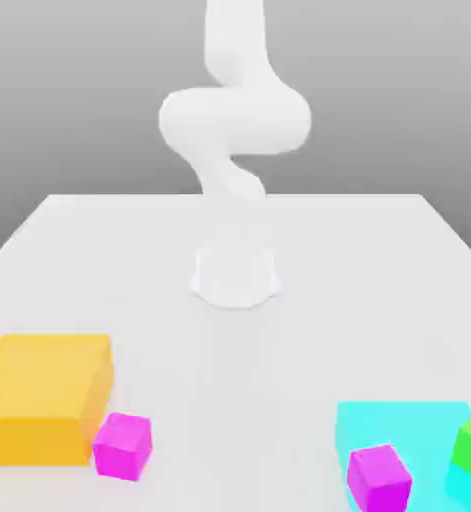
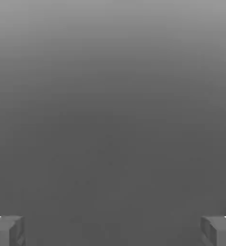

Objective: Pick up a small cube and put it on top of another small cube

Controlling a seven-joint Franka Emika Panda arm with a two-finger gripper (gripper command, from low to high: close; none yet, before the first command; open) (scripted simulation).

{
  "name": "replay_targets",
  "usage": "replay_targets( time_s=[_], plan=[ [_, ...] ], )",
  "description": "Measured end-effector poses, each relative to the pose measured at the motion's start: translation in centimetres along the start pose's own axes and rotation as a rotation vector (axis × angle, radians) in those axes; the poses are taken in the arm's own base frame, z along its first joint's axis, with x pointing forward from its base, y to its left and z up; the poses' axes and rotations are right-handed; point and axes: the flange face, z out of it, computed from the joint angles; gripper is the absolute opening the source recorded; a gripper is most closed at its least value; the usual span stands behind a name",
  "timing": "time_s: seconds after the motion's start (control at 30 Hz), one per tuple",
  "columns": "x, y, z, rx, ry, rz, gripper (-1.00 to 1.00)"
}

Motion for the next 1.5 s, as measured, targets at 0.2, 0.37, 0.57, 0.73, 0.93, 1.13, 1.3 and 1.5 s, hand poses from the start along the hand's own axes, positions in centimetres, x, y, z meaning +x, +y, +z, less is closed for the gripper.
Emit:
replay_targets(
  time_s=[0.2,0.37,0.57,0.73,0.93,1.13,1.3,1.5],
  plan=[
    [1.0,3.4,10.7,-0.141,-0.065,0.335,0.0],
    [0.9,7.6,18.7,-0.27,-0.084,0.608,0.0],
    [-0.5,14.2,27.0,-0.44,-0.063,0.93,0.0],
    [-2.3,20.8,32.6,-0.589,-0.004,1.198,0.0],
    [-5.8,29.0,37.5,-0.769,0.113,1.494,0.0],
    [-8.8,33.7,42.4,-0.808,0.147,1.553,0.0],
    [-9.2,34.1,43.0,-0.806,0.147,1.554,-1.0],
    [-8.0,32.5,40.9,-0.806,0.148,1.553,-1.0]
  ],
)
